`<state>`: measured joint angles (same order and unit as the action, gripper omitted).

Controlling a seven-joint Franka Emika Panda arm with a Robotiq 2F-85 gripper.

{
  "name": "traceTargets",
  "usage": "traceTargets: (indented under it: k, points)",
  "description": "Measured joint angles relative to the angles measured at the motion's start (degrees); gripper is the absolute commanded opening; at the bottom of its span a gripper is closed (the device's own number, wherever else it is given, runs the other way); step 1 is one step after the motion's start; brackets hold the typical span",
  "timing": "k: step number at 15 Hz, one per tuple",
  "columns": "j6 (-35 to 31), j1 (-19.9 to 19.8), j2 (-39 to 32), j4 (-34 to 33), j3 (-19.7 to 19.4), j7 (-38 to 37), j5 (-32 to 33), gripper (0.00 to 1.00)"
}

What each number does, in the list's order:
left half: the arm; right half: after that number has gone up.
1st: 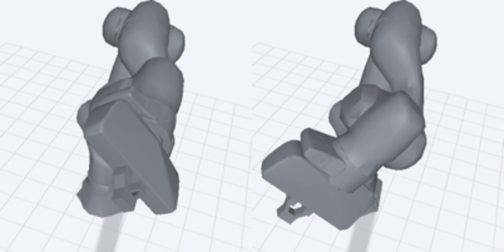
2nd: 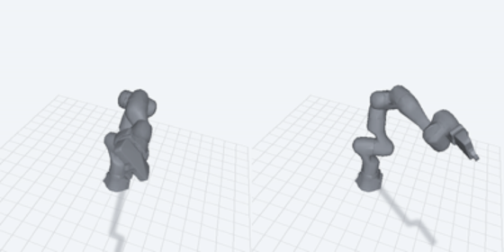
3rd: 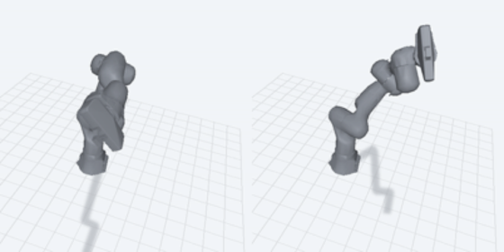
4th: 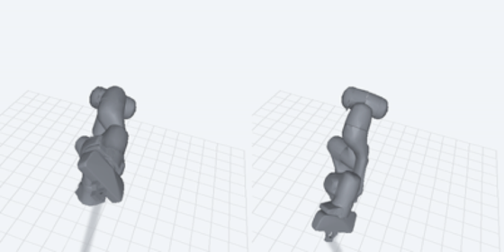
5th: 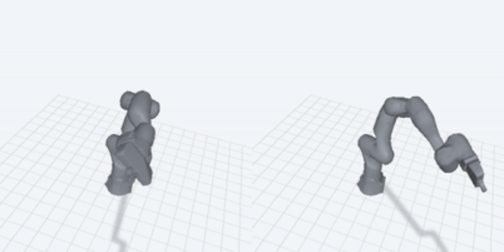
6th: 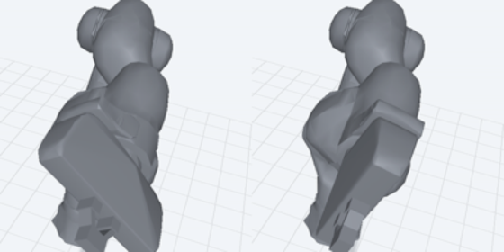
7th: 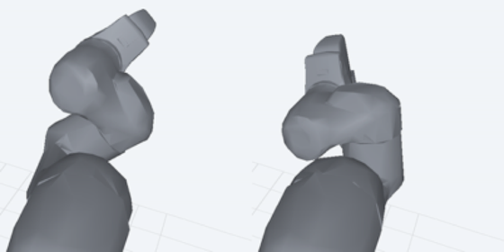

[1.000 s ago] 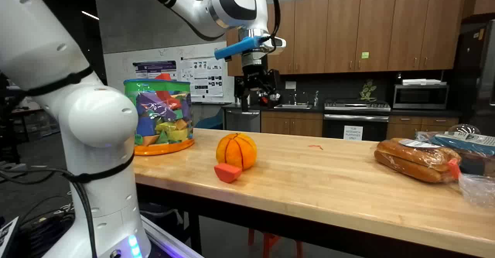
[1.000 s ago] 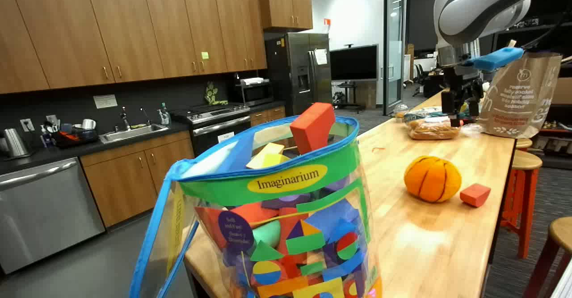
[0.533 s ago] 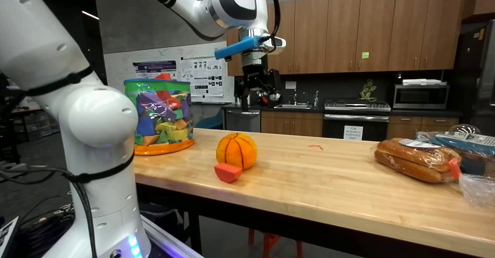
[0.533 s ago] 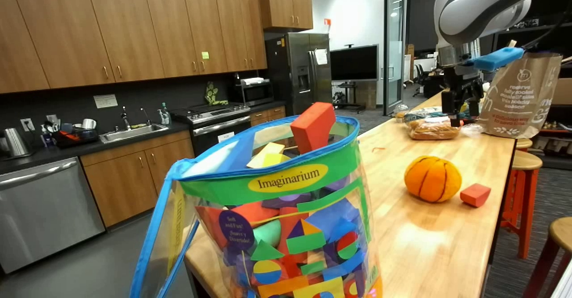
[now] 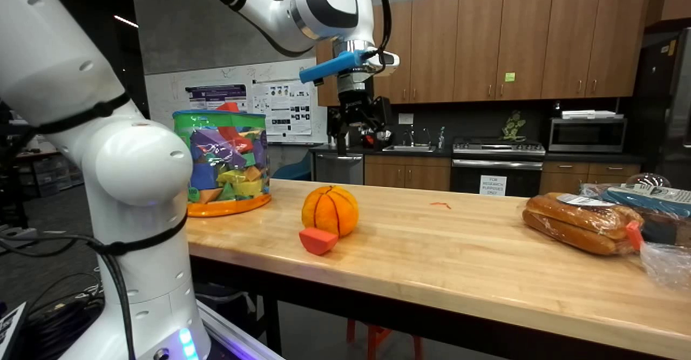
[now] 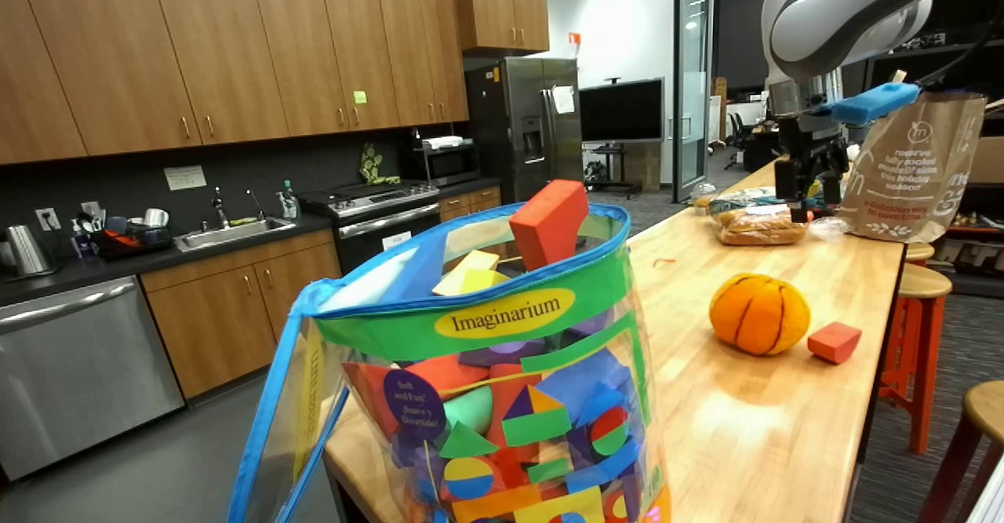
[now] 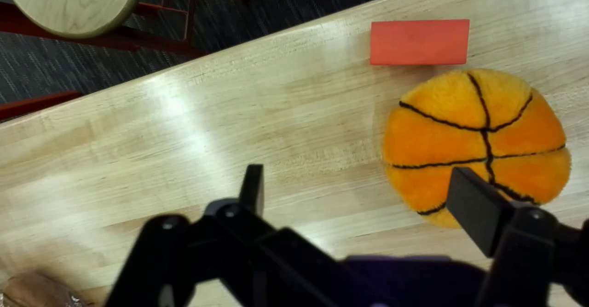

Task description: Put the plush basketball in the clear bag on the left.

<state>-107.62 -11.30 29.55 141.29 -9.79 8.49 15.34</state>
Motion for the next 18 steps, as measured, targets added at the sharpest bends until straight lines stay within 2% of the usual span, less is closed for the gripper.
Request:
traceTargets:
  k: [18]
  points:
    - [-0.2, 0.8, 0.2, 0.1, 0.0, 0.3, -1.4, 1.0]
